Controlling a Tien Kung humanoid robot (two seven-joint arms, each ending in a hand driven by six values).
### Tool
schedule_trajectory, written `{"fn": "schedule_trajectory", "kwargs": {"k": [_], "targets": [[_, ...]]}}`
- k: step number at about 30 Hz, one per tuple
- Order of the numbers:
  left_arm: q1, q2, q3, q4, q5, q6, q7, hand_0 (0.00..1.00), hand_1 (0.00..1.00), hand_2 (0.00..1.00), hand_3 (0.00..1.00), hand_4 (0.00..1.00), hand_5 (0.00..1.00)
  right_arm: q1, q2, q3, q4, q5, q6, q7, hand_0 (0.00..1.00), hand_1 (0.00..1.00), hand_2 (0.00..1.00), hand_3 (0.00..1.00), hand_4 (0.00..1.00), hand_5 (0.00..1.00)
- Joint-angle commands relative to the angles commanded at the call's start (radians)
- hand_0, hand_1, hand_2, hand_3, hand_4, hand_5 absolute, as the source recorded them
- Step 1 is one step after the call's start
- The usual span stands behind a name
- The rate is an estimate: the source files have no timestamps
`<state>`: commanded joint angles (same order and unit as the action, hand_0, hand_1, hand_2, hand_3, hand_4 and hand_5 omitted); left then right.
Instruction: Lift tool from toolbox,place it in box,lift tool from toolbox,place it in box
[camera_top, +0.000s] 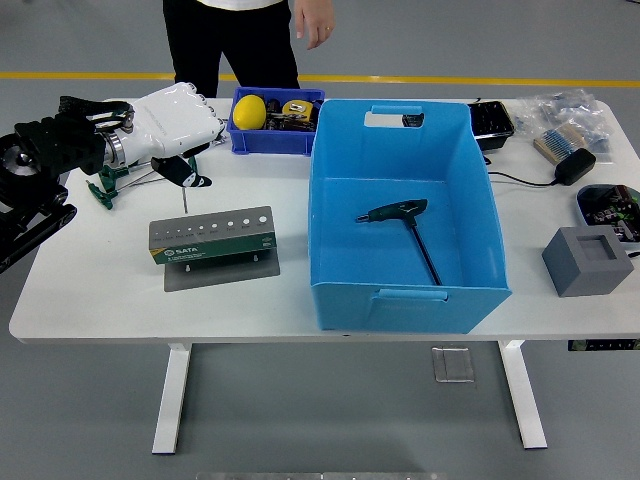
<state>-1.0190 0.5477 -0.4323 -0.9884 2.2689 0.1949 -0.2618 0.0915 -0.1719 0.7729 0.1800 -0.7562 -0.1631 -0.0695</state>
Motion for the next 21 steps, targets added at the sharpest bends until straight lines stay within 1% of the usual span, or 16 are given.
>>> {"fn": "schedule_trajectory", "kwargs": {"k": [6, 9, 13, 15, 17, 19, 21], "targets": [[-0.047, 0.018, 0.009, -0.033, 0.000, -0.025, 0.009, 0.069, 0.002, 0.012, 0.098, 0.873, 0.418, 0.001, -0.001, 0.006, 0.000, 0.000, -0.002, 0.000, 0.609, 0.576, 0.661, 0.647, 0.861, 0.925], [-0.076, 0.029, -0.001, -0.075, 0.000, -0.036, 0.018, 0.069, 0.002, 0.012, 0.098, 0.873, 0.418, 0.002, -0.003, 0.007, 0.000, 0.000, -0.003, 0.001, 0.609, 0.576, 0.661, 0.647, 0.861, 0.925], [-0.101, 0.032, -0.039, -0.140, 0.000, -0.041, 0.034, 0.069, 0.002, 0.010, 0.100, 0.874, 0.418, 0.002, -0.004, 0.009, 0.000, -0.002, -0.004, 0.001, 0.608, 0.572, 0.661, 0.648, 0.861, 0.925], [-0.099, 0.023, -0.091, -0.189, 0.000, -0.039, 0.046, 0.069, 0.002, 0.010, 0.100, 0.874, 0.418, 0.002, -0.005, 0.011, 0.000, -0.005, -0.004, 0.001, 0.608, 0.572, 0.661, 0.648, 0.861, 0.925], [-0.095, 0.010, -0.135, -0.224, 0.000, -0.035, 0.054, 0.072, 0.002, 0.012, 0.098, 0.872, 0.415, 0.002, -0.005, 0.015, 0.000, -0.006, -0.005, 0.000, 0.604, 0.573, 0.660, 0.649, 0.862, 0.924], [-0.092, -0.016, -0.186, -0.261, 0.000, -0.029, 0.064, 0.072, 0.002, 0.012, 0.098, 0.872, 0.415, 0.002, -0.004, 0.019, 0.000, -0.009, -0.005, 0.000, 0.604, 0.573, 0.660, 0.649, 0.862, 0.924], [-0.094, -0.035, -0.209, -0.280, 0.000, -0.026, 0.069, 0.072, 0.002, 0.012, 0.098, 0.872, 0.415, 0.002, -0.005, 0.018, 0.000, -0.009, -0.005, -0.001, 0.604, 0.573, 0.660, 0.649, 0.862, 0.924]]}}
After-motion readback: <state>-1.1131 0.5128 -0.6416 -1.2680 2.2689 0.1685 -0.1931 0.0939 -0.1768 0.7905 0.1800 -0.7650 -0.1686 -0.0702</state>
